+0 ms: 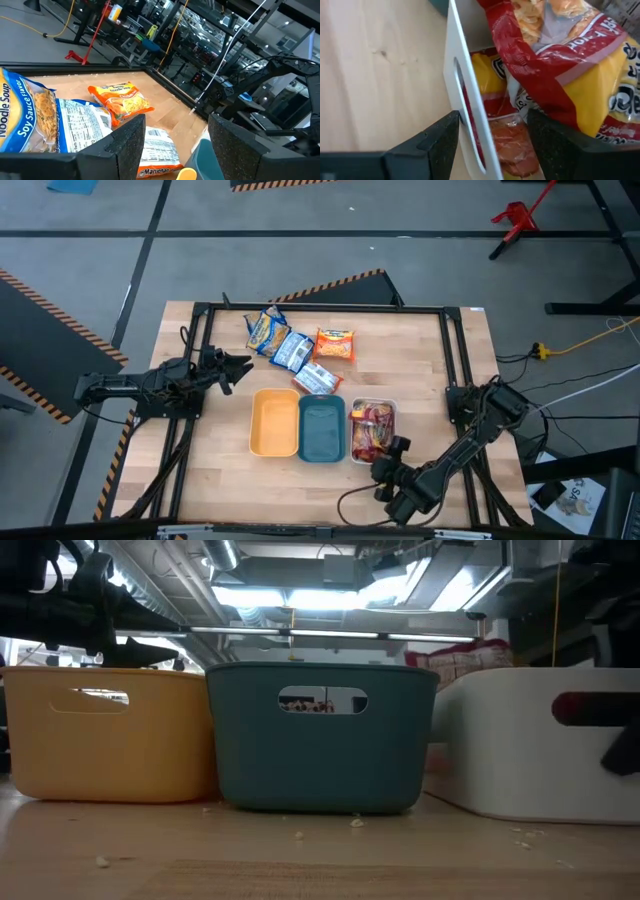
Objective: Sort Maruchan noodles
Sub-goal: Put the red noodle pack into the white bin, then put the top orange noodle pack into the blue bin
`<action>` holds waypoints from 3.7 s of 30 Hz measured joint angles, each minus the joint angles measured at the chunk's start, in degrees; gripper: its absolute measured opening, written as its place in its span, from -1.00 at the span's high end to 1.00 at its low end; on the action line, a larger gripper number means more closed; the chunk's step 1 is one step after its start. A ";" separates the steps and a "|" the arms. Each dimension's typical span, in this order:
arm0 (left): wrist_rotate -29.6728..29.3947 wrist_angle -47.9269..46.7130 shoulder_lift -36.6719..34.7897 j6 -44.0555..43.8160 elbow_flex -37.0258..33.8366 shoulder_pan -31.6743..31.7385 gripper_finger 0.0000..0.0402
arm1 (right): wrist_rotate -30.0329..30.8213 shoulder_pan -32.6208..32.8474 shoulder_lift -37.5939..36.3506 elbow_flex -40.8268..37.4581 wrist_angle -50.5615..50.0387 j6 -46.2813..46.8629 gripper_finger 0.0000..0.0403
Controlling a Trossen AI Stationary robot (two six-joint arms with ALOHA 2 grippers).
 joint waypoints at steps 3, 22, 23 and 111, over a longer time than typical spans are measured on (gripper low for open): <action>-0.01 0.00 0.00 -0.02 0.01 -0.02 -0.06 | -0.01 0.13 0.00 0.05 -0.73 -2.29 -0.14; 1.33 -0.02 0.00 -0.08 -0.01 0.00 -0.06 | 6.98 -1.15 -12.12 13.20 -13.45 -14.92 -0.14; 1.33 -0.02 0.00 -0.06 0.01 0.00 -0.06 | 10.85 -2.04 -12.73 14.06 -15.68 -15.65 -0.14; 4.54 -0.39 0.00 5.53 0.01 -0.02 -0.06 | -17.15 -50.12 -8.73 16.59 4.39 -71.94 0.92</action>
